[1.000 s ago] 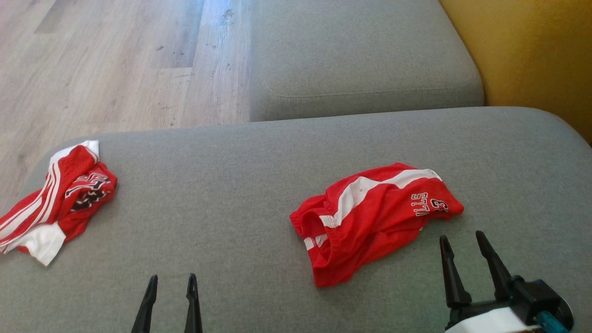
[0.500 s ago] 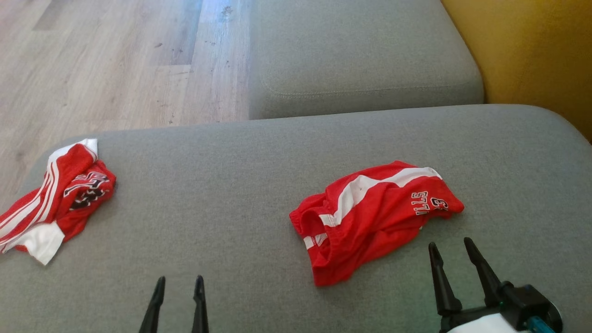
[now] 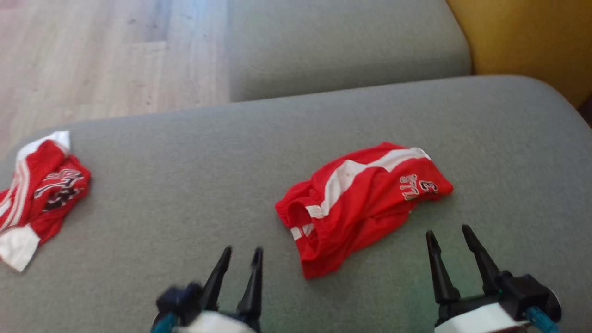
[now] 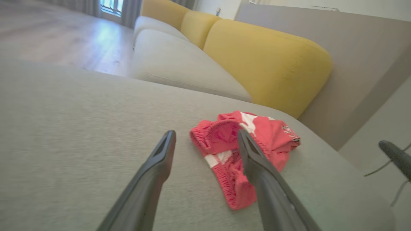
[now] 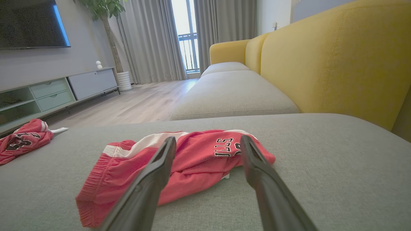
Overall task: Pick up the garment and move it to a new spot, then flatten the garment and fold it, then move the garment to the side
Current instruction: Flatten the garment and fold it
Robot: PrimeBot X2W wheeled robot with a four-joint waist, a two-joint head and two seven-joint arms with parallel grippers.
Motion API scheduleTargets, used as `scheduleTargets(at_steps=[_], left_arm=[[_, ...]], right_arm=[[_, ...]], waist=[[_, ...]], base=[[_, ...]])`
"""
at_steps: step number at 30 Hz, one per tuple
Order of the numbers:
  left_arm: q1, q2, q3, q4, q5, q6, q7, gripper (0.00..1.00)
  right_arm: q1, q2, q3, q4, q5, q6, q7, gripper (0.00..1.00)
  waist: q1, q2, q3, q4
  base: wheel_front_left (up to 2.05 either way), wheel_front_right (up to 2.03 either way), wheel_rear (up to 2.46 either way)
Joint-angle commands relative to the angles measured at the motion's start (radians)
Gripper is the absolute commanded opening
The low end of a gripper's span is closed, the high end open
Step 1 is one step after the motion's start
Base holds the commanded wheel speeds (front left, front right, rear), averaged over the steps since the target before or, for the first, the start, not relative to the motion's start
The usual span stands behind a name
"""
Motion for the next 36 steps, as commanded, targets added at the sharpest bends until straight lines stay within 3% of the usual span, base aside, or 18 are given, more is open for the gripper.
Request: scheduleTargets(at_steps=[1, 4, 9, 16, 22, 23, 24, 25, 26, 31, 36], left_arm=[[-0.096, -0.007, 0.001, -0.022, -0.086, -0.012, 0.037, 1.00], [-0.159, -0.007, -0.041, -0.022, -0.222, -0.020, 0.109, 1.00], [-0.226, -0.007, -0.095, -0.012, -0.347, -0.022, 0.208, 1.00], [-0.318, -0.007, -0.110, 0.037, -0.393, 0.019, 0.299, 1.00], [-0.355, -0.006, -0.088, 0.061, -0.435, 0.026, 0.323, 1.00], [-0.359, -0.006, -0.085, 0.063, -0.439, 0.024, 0.323, 0.87], [-0.362, -0.006, -0.082, 0.064, -0.442, 0.022, 0.323, 0.49], [-0.365, -0.005, -0.080, 0.065, -0.443, 0.020, 0.321, 0.28], [-0.368, -0.004, -0.079, 0.067, -0.443, 0.018, 0.319, 0.00], [-0.370, -0.001, -0.080, 0.065, -0.452, -0.005, 0.309, 0.00], [-0.323, 0.041, -0.081, 0.032, -0.428, -0.008, 0.278, 0.00]], right_arm=[[-0.061, -0.006, 0.025, -0.038, -0.014, -0.001, -0.003, 1.00], [-0.071, -0.006, 0.024, -0.041, -0.022, -0.001, -0.003, 1.00], [-0.082, -0.006, 0.023, -0.046, -0.029, -0.001, -0.003, 1.00], [-0.115, -0.006, 0.023, -0.051, -0.032, -0.001, -0.003, 1.00], [-0.126, -0.006, 0.013, -0.053, -0.034, -0.001, -0.003, 1.00], [-0.127, -0.006, 0.012, -0.053, -0.034, -0.001, -0.003, 1.00], [-0.127, -0.006, 0.011, -0.053, -0.034, -0.001, -0.003, 1.00], [-0.128, -0.006, 0.010, -0.053, -0.034, -0.001, -0.003, 1.00], [-0.128, -0.006, 0.009, -0.053, -0.033, -0.001, -0.003, 1.00], [-0.130, -0.006, 0.005, -0.055, -0.032, -0.001, -0.003, 1.00], [-0.131, -0.006, -0.001, -0.062, -0.039, -0.001, -0.003, 1.00]], waist=[[-0.0001, 0.0000, 0.028, -0.031], [-0.0001, 0.0000, 0.055, -0.056], [-0.0001, 0.0000, 0.088, -0.086], [-0.0001, 0.0000, 0.145, -0.129], [-0.0001, 0.0000, 0.167, -0.145], [-0.0001, 0.0000, 0.169, -0.145], [-0.0001, 0.0000, 0.172, -0.145], [-0.0001, 0.0000, 0.174, -0.144], [-0.0001, 0.0000, 0.176, -0.143], [-0.0001, 0.0000, 0.178, -0.122], [-0.0001, 0.0000, 0.171, -0.072]], base=[[0.00, 0.00, 0.00], [0.00, 0.00, 0.00], [0.00, 0.00, 0.00], [0.00, 0.00, 0.00], [0.00, 0.00, 0.00], [0.00, 0.00, 0.00], [0.00, 0.00, 0.00], [0.00, 0.00, 0.00], [0.00, 0.00, 0.00], [0.00, 0.00, 0.00], [0.00, 0.00, 0.00]])
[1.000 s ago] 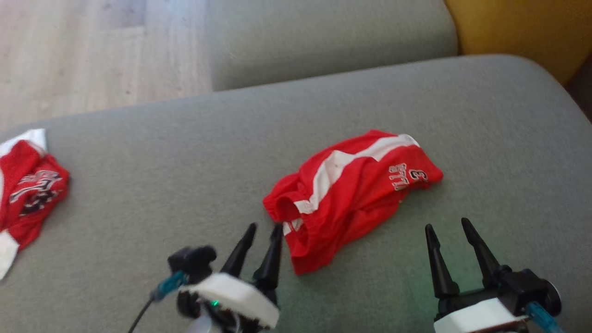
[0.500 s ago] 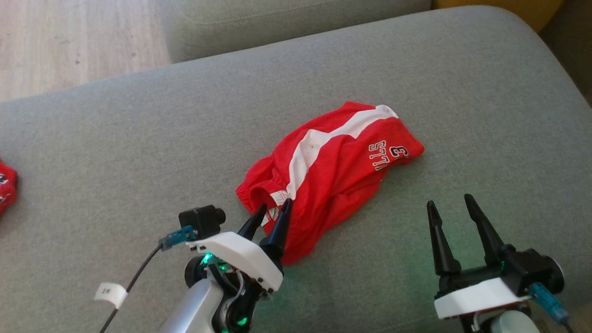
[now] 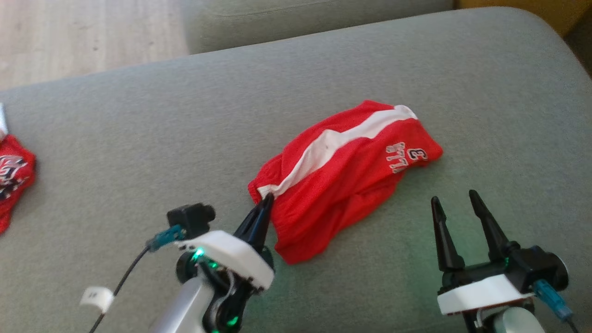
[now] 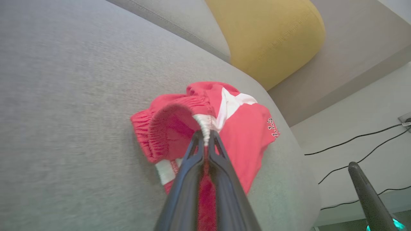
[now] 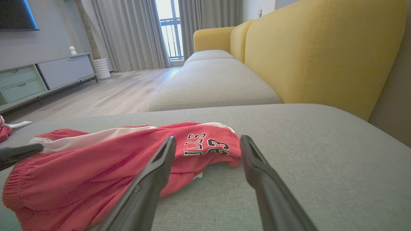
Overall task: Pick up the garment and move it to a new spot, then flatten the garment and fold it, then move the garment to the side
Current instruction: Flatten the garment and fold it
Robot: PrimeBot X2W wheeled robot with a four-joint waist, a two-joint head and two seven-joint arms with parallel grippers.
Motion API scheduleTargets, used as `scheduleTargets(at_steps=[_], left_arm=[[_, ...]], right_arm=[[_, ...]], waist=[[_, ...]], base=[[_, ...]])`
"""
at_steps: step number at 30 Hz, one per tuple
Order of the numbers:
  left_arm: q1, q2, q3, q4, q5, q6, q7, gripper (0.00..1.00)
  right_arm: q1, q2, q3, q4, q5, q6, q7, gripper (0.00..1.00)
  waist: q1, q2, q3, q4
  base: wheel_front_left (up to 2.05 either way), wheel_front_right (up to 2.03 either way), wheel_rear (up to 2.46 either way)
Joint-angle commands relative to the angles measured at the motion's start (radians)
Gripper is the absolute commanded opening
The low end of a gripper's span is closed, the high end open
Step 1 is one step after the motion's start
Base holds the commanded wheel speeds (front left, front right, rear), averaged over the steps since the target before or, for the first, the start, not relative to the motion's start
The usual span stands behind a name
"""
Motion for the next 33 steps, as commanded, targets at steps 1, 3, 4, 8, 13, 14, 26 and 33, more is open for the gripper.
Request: scheduleTargets(at_steps=[1, 3, 4, 8, 13, 14, 26, 33], left_arm=[[0.006, 0.028, 0.038, -0.045, 0.011, -0.003, -0.010, 0.00], [0.044, 0.057, 0.040, -0.071, 0.016, 0.004, -0.009, 0.00], [0.062, 0.072, 0.040, -0.086, 0.020, 0.008, -0.007, 0.00], [0.117, 0.126, 0.039, -0.142, 0.026, 0.018, 0.014, 0.00], [0.143, 0.155, 0.045, -0.186, 0.025, 0.023, 0.019, 0.00], [0.143, 0.156, 0.045, -0.190, 0.025, 0.022, 0.019, 0.00], [0.131, 0.152, 0.033, -0.184, 0.034, 0.020, 0.010, 0.00], [0.123, 0.148, 0.028, -0.175, 0.031, 0.012, 0.006, 0.00]], right_arm=[[-0.035, -0.006, 0.016, -0.040, -0.008, -0.001, -0.003, 1.00], [-0.041, -0.006, 0.005, -0.043, -0.001, -0.001, -0.003, 1.00], [-0.046, -0.006, -0.003, -0.043, 0.003, -0.001, -0.003, 1.00], [-0.089, -0.022, -0.013, -0.012, 0.030, -0.001, -0.003, 1.00], [-0.215, -0.109, 0.063, 0.139, 0.109, -0.001, -0.003, 1.00], [-0.244, -0.127, 0.075, 0.182, 0.135, -0.001, -0.001, 1.00], [-0.437, -0.270, 0.285, 0.423, 0.392, -0.001, 0.162, 1.00], [-0.486, -0.296, 0.385, 0.482, 0.443, -0.001, 0.142, 0.06]], waist=[[-0.0001, 0.0000, -0.005, 0.031], [-0.0001, 0.0000, -0.007, 0.061], [-0.0001, 0.0000, -0.007, 0.078], [-0.0001, 0.0000, 0.000, 0.141], [-0.0001, 0.0000, 0.006, 0.196], [-0.0001, 0.0000, 0.006, 0.206], [-0.0001, 0.0000, 0.002, 0.263], [-0.0001, 0.0000, 0.008, 0.276]], base=[[0.00, 0.00, 0.00], [0.00, 0.00, 0.00], [0.00, 0.00, 0.00], [0.00, 0.00, 0.00], [0.00, 0.00, 0.00], [0.00, 0.00, 0.00], [0.00, 0.00, 0.00], [0.00, 0.00, 0.00]])
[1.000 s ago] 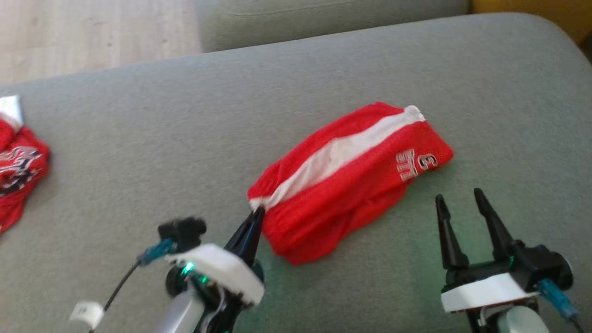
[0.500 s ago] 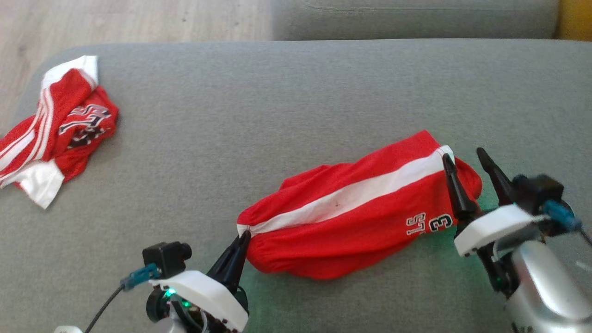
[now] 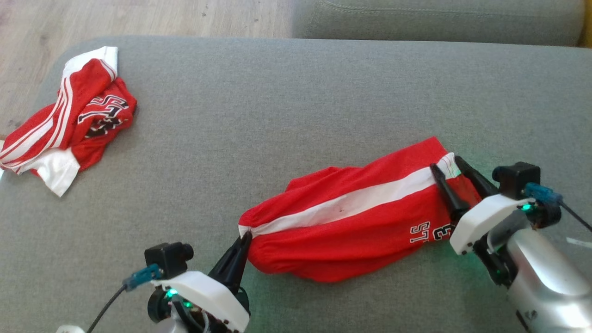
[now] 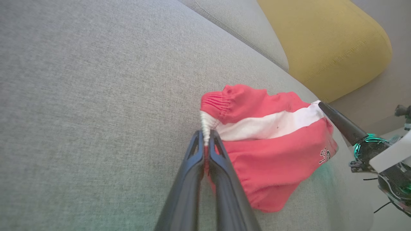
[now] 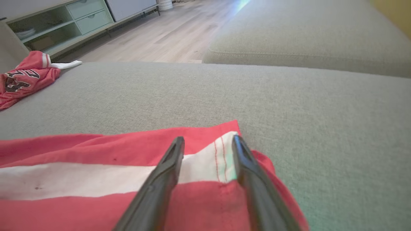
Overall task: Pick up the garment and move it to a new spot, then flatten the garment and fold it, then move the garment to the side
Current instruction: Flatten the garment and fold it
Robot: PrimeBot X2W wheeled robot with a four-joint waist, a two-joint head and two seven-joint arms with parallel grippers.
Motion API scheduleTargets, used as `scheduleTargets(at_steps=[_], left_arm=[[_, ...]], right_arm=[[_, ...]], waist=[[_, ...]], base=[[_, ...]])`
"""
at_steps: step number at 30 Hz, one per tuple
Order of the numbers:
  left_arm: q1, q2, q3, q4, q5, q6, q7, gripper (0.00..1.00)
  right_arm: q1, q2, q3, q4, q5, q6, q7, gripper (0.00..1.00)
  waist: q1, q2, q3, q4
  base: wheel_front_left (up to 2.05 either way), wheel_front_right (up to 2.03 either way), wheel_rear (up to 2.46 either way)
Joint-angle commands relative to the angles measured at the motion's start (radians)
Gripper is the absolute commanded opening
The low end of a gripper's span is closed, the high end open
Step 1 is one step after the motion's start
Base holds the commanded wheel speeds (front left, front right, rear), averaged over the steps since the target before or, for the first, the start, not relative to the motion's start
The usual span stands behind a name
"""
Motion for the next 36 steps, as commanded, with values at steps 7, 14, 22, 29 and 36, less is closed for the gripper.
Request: scheduleTargets(at_steps=[7, 14, 22, 29, 36], left_arm=[[-0.072, 0.020, 0.039, -0.039, 0.051, -0.011, -0.071, 0.00], [-0.114, 0.038, 0.052, -0.050, 0.080, -0.003, -0.091, 0.00], [-0.088, 0.044, 0.046, -0.054, 0.066, 0.015, -0.066, 0.00], [-0.089, 0.037, 0.040, -0.048, 0.064, 0.018, -0.069, 0.00], [-0.090, 0.033, 0.036, -0.040, 0.063, 0.018, -0.076, 0.00]], right_arm=[[-0.077, -0.035, 0.059, 0.026, -0.002, -0.001, -0.096, 0.00], [-0.107, -0.020, 0.063, 0.060, 0.016, -0.001, -0.099, 0.48], [-0.129, -0.004, 0.144, 0.136, 0.055, -0.001, -0.072, 1.00], [-0.163, 0.005, 0.170, 0.202, 0.052, -0.001, -0.095, 1.00], [-0.183, 0.006, 0.211, 0.241, 0.060, -0.001, -0.114, 0.00]], waist=[[0.0000, 0.0000, -0.001, -0.014], [0.0000, 0.0000, -0.020, -0.066], [0.0000, 0.0000, -0.011, -0.050], [0.0000, 0.0000, -0.006, -0.023], [0.0000, 0.0000, -0.003, -0.014]], base=[[0.00, 0.00, 0.00], [0.00, 0.00, 0.00], [0.00, 0.00, 0.00], [0.00, 0.00, 0.00], [0.00, 0.00, 0.00]])
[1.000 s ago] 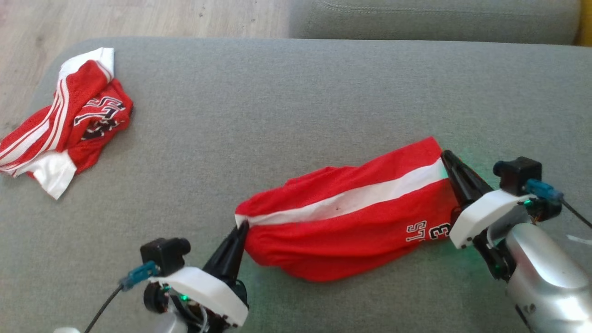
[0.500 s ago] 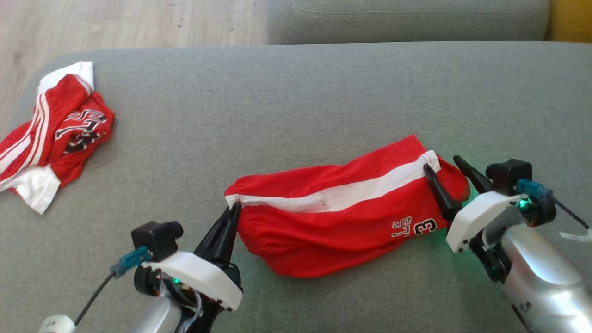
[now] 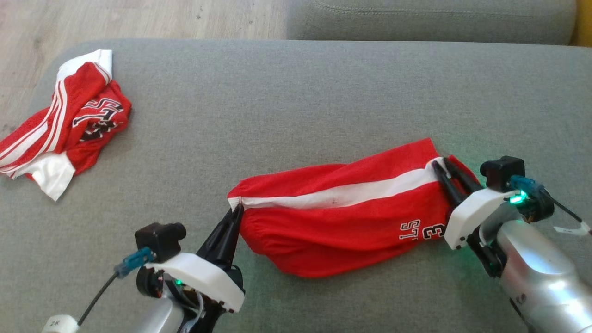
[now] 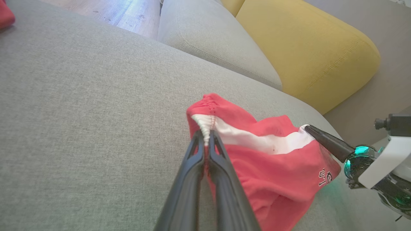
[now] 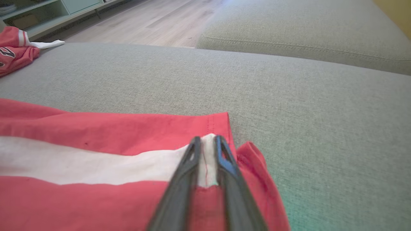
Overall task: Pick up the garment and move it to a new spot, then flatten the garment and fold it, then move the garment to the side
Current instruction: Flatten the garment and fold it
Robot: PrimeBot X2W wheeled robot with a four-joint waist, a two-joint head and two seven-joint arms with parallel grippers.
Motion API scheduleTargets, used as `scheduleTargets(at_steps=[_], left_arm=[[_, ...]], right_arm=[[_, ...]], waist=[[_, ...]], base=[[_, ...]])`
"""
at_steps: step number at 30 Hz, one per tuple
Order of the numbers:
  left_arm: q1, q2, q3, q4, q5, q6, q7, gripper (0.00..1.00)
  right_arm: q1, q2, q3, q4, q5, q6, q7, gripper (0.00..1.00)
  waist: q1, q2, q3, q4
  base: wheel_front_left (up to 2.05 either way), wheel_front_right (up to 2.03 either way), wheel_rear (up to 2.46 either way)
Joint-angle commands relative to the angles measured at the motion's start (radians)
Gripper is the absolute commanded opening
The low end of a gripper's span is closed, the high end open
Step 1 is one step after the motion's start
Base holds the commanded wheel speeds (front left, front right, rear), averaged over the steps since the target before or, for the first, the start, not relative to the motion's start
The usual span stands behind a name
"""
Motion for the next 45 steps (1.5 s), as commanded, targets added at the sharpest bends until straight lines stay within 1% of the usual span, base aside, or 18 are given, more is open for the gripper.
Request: scheduleTargets(at_steps=[1, 5, 11, 14, 17, 19, 22, 25, 27, 29, 33, 34, 37, 39, 41, 43, 45], left_arm=[[-0.021, 0.010, 0.038, -0.025, -0.007, 0.007, -0.012, 0.00], [-0.026, 0.012, 0.044, -0.023, -0.004, 0.003, -0.031, 0.00], [-0.044, 0.024, 0.062, -0.028, 0.020, 0.002, -0.084, 0.00], [-0.077, 0.031, 0.075, -0.034, 0.041, -0.001, -0.117, 0.00], [-0.150, 0.042, 0.084, -0.039, 0.069, -0.016, -0.137, 0.00], [-0.227, 0.046, 0.093, -0.044, 0.085, -0.035, -0.151, 0.00], [-0.387, 0.057, 0.097, -0.037, 0.110, -0.067, -0.148, 0.00], [-0.585, 0.061, 0.100, 0.009, 0.144, -0.086, -0.142, 0.00], [-0.734, 0.060, 0.097, 0.060, 0.183, -0.095, -0.159, 0.00], [-0.877, 0.050, 0.098, 0.129, 0.218, -0.100, -0.192, 0.00], [-1.122, 0.007, 0.094, 0.262, 0.274, -0.105, -0.270, 0.00], [-1.122, 0.007, 0.094, 0.262, 0.274, -0.105, -0.270, 0.00], [-1.233, -0.021, 0.085, 0.336, 0.295, -0.109, -0.305, 0.00], [-1.261, -0.036, 0.083, 0.373, 0.290, -0.111, -0.318, 0.00], [-1.251, -0.046, 0.078, 0.399, 0.274, -0.113, -0.323, 0.00], [-1.215, -0.049, 0.062, 0.402, 0.259, -0.114, -0.325, 0.00], [-1.150, -0.050, 0.042, 0.375, 0.240, -0.114, -0.326, 0.00]], right_arm=[[-0.025, 0.002, 0.015, -0.014, 0.009, -0.001, -0.015, 0.00], [-0.027, -0.011, 0.027, -0.025, 0.032, -0.001, -0.026, 0.00], [-0.041, -0.044, 0.011, -0.073, 0.048, -0.001, -0.051, 0.00], [-0.059, -0.068, -0.017, -0.112, 0.044, -0.001, -0.058, 0.00], [-0.094, -0.092, -0.067, -0.160, 0.035, -0.001, -0.061, 0.00], [-0.134, -0.107, -0.113, -0.199, 0.022, -0.001, -0.061, 0.00], [-0.220, -0.127, -0.193, -0.251, -0.021, -0.001, -0.062, 0.00], [-0.335, -0.137, -0.252, -0.283, -0.072, -0.001, -0.062, 0.00], [-0.425, -0.145, -0.277, -0.288, -0.105, -0.001, -0.062, 0.00], [-0.518, -0.153, -0.300, -0.288, -0.138, -0.001, -0.062, 0.00], [-0.683, -0.182, -0.350, -0.304, -0.197, -0.001, -0.062, 0.00], [-0.683, -0.182, -0.350, -0.304, -0.197, -0.001, -0.062, 0.00], [-0.757, -0.201, -0.385, -0.328, -0.231, -0.001, -0.062, 0.00], [-0.778, -0.208, -0.404, -0.343, -0.247, -0.001, -0.062, 0.00], [-0.772, -0.210, -0.416, -0.359, -0.253, -0.001, -0.062, 0.00], [-0.739, -0.209, -0.429, -0.380, -0.256, -0.001, -0.062, 0.00], [-0.674, -0.212, -0.439, -0.401, -0.260, -0.001, -0.062, 0.00]], waist=[[0.0000, 0.0000, 0.000, -0.002], [0.0000, 0.0000, -0.003, -0.014], [0.0000, 0.0000, -0.006, -0.047], [0.0000, 0.0000, -0.002, -0.063], [0.0000, 0.0000, 0.014, -0.079], [0.0000, 0.0000, 0.035, -0.093], [0.0000, 0.0000, 0.079, -0.114], [0.0000, 0.0000, 0.140, -0.134], [0.0000, 0.0000, 0.185, -0.146], [0.0000, 0.0000, 0.224, -0.155], [0.0000, 0.0000, 0.290, -0.166], [0.0000, 0.0000, 0.290, -0.166], [0.0000, 0.0000, 0.319, -0.170], [0.0000, 0.0000, 0.327, -0.170], [0.0000, 0.0000, 0.331, -0.170], [0.0000, 0.0000, 0.335, -0.168], [0.0000, 0.0000, 0.336, -0.162]], base=[[0.00, 0.00, 0.00], [0.00, 0.00, 0.00], [0.00, 0.00, 0.00], [0.00, 0.00, 0.00], [0.00, 0.00, 0.00], [0.00, 0.00, 0.00], [0.00, 0.00, 0.00], [0.00, 0.00, 0.00], [0.00, 0.00, 0.00], [0.00, 0.00, 0.00], [0.00, 0.00, 0.00], [0.00, 0.00, 0.00], [0.00, 0.00, 0.00], [0.00, 0.00, 0.00], [0.00, 0.00, 0.00], [0.00, 0.00, 0.00], [0.00, 0.00, 0.00]])
